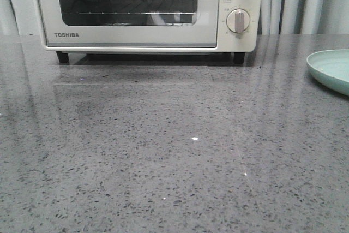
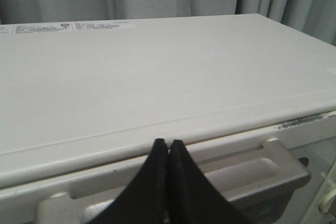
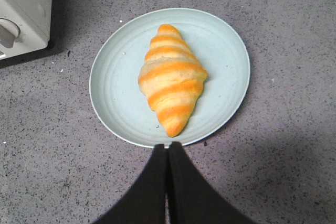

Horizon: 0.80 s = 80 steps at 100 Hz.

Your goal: Put bread in oven

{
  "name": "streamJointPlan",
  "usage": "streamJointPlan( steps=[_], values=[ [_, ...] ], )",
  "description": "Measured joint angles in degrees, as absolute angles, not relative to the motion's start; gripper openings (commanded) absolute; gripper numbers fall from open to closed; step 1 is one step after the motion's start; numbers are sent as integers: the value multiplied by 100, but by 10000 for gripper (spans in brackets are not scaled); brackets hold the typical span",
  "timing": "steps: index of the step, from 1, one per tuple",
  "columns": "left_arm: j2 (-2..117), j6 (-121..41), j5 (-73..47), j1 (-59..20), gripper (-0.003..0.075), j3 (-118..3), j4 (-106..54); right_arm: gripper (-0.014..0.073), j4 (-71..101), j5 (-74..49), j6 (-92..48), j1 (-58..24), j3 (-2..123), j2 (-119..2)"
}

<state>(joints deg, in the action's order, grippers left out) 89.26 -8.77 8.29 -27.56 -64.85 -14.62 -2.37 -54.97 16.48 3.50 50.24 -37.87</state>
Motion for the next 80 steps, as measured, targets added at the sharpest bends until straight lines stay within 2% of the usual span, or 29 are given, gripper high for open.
streamJointPlan(
  steps=[24, 46, 55, 67, 80],
  values=[
    [8509, -877, 1381, -2790, -21, -5583, -1334, -67, -237, -5486, 1659, 340, 5024, -3787],
    [7565, -877, 1410, -2799, -21, -4414, -1273, -67, -237, -5464, 1659, 340, 5024, -3787],
    [7085, -877, 1038, -2799, -21, -3950, -1252, -67, -237, -5477, 1659, 340, 5033, -3787],
    [6470, -877, -108, -2863, -22, -3439, -1351, -67, -237, -5518, 1652, 340, 5046, -3787],
    [5453, -877, -785, -3224, -22, -3301, -1387, -67, -237, -5691, 1652, 340, 5046, -3787]
  ],
)
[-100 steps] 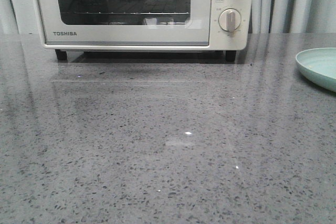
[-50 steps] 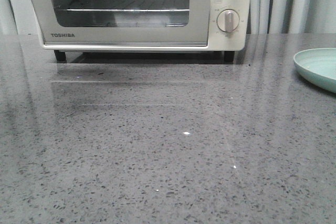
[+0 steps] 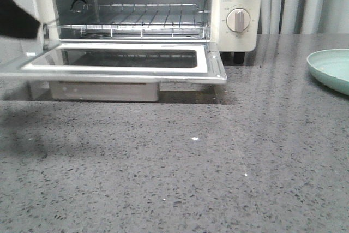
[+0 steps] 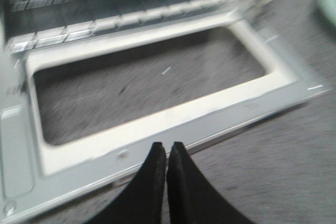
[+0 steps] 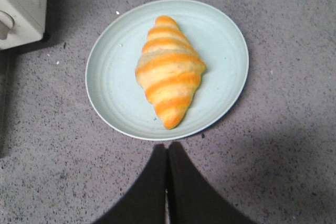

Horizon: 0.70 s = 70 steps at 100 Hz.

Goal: Put bread in oven
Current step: 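Pull the oven door down open with the left gripper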

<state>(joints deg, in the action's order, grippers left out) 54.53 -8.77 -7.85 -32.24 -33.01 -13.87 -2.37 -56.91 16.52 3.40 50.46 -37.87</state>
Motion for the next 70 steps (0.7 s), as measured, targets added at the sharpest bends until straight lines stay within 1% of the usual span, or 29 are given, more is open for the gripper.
streamJointPlan(
  steps=[13, 26, 32, 41, 48, 57, 62, 70],
  values=[
    [4294, -877, -882, -3553, -22, -3301, -1387, -67, -185, -5831, 1652, 340, 5046, -3787],
    [3344, -877, -975, -3597, -22, -3301, -1477, -67, -172, -5873, 1652, 340, 5046, -3808],
    [3021, -877, -1105, -3597, -22, -3312, -1491, -67, -172, -5909, 1603, 340, 5079, -3858],
    [2593, -877, -1346, -3562, -22, -3427, -1500, -67, -125, -5982, 1165, 340, 5186, -4042],
    [2348, -877, -1575, -3521, -22, -3565, -1514, -46, -56, -6036, 875, 340, 5327, -4244],
    [2136, -877, -1766, -3467, -22, -3755, -1514, 53, 0, -6064, 735, 340, 5567, -4554],
    [2075, -877, -1803, -3458, -22, -3822, -1514, 136, 0, -6077, 701, 340, 5714, -4732],
    [2005, -877, -1838, -3458, -22, -3867, -1514, 306, 0, -6130, 676, 340, 5952, -5078]
  ],
)
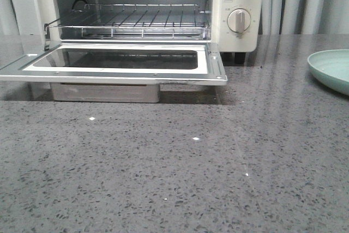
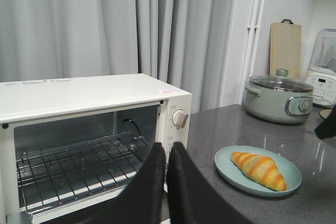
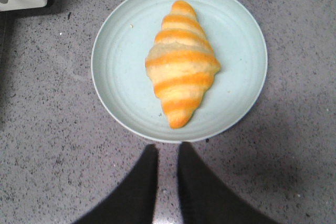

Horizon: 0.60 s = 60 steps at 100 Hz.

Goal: Put bread in oven
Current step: 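Pull the oven door down open with the left gripper, then lower the right gripper over the croissant on the blue plate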

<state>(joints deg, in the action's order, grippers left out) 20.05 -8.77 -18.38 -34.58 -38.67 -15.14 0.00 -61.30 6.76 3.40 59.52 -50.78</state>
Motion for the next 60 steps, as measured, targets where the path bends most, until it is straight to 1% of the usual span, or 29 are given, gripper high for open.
streamJointPlan(
  steps=[4, 11, 31, 60],
  values=[
    [1993, -877, -1856, -3458, -22, -3877, -1514, 377, 31, -6169, 677, 340, 6082, -5234],
    [1993, -877, -1931, -3458, -22, -3892, -1514, 437, 31, -6295, 647, 340, 6299, -5570],
    [1993, -877, -2106, -3458, -22, -3918, -1514, 435, 31, -6634, 635, 333, 6897, -6639],
    [1993, -877, -2155, -3458, -22, -3918, -1514, 435, 0, -6634, 622, 333, 7428, -8045]
  ],
)
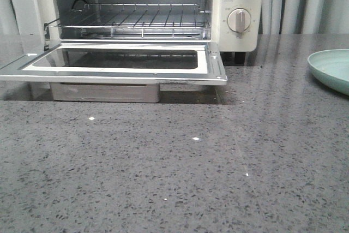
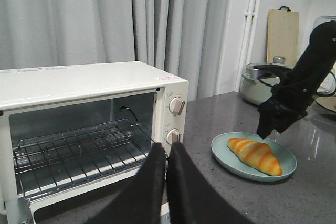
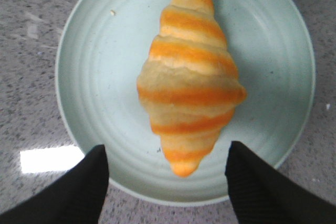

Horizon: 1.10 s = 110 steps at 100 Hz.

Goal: Put bread in oven
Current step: 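Lower the right gripper over the croissant on the blue plate, then grasp the croissant with the right gripper and lift it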

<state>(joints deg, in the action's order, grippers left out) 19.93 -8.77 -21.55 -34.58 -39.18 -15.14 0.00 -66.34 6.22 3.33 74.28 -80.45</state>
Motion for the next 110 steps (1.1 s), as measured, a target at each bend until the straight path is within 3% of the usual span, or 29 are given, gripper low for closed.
streamJointPlan(
  steps=[44, 53, 70, 92, 110],
  values=[
    [1993, -877, -2156, -3458, -22, -3918, -1514, 418, -332, -6364, 622, 333, 7496, -9160],
    [1993, -877, -2156, -3458, -22, -3918, -1514, 309, -355, -6364, 622, 333, 7509, -9181],
    [1993, -877, -2156, -3458, -22, -3918, -1484, -74, -366, -6398, 622, 333, 7588, -9190],
    [1993, -877, -2205, -3280, -22, -4096, -1224, -69, -366, -6760, 622, 317, 7989, -9240],
    [1993, -877, -2401, -2621, -22, -4450, -1030, -69, -370, -7020, 604, 64, 8154, -9002]
  ],
)
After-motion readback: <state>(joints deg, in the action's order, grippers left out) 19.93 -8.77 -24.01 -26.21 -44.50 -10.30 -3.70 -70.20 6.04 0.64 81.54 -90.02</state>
